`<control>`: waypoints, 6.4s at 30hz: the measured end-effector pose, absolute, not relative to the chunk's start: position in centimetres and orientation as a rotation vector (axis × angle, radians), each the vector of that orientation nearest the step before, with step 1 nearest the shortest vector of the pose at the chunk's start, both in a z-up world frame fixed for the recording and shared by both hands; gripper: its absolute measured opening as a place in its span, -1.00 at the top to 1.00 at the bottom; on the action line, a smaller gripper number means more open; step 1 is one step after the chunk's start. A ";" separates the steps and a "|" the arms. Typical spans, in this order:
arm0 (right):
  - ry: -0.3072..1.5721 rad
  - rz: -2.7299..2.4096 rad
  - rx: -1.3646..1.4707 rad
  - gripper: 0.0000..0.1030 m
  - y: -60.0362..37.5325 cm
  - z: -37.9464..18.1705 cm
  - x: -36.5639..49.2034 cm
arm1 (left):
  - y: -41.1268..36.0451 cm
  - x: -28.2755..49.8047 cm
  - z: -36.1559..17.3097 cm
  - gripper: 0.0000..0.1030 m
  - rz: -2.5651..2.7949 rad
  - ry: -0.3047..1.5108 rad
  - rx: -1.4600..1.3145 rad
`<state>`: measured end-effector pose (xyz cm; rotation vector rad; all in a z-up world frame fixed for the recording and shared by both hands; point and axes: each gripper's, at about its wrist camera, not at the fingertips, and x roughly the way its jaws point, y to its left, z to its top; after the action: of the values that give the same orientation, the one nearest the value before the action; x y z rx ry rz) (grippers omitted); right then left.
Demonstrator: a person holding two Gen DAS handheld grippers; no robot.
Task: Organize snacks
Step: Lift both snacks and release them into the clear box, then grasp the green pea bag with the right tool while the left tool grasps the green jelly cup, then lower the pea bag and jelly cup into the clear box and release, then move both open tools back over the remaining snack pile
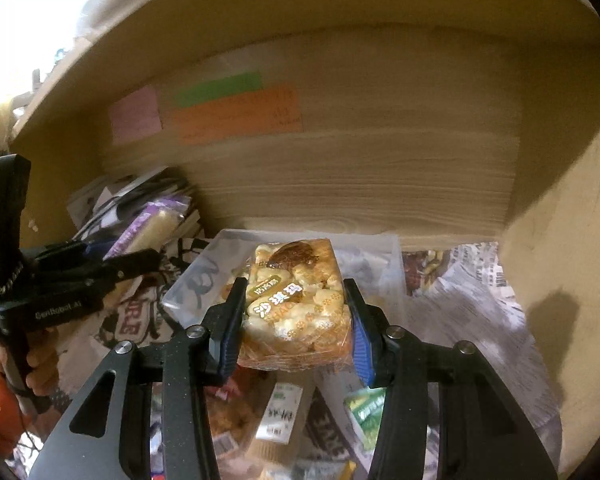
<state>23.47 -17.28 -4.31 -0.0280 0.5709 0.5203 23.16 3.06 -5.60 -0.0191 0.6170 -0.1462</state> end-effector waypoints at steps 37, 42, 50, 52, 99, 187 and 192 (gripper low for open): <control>0.850 0.532 -0.133 0.14 -12.5 -10.7 32.3 | 1.9 32.5 -10.7 -0.25 -0.174 0.793 0.008; 0.795 0.525 -0.120 0.00 -13.4 -9.0 30.8 | 2.3 31.0 -9.1 -0.29 -0.171 0.750 -0.004; 0.695 0.500 -0.127 -0.07 -15.5 -5.9 27.6 | 3.2 27.2 -6.3 -0.42 -0.136 0.680 -0.009; 0.673 0.488 -0.131 -0.11 -15.9 -5.5 26.9 | 3.7 26.3 -6.0 -0.44 -0.124 0.670 -0.012; 0.949 0.399 -0.187 0.07 -21.4 -15.7 25.8 | 5.0 20.4 -16.0 0.20 -0.088 0.914 -0.059; 0.763 0.508 -0.155 -0.07 -15.5 -7.7 29.2 | 2.3 27.0 -7.9 -0.21 -0.135 0.724 -0.028; 0.708 0.514 -0.140 -0.22 -16.3 -6.1 26.7 | 2.2 25.2 -7.6 -0.23 -0.128 0.723 -0.025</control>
<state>26.67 -16.31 -6.10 -0.1398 0.7084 0.5138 25.16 2.24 -7.64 -0.0247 0.7226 -0.1285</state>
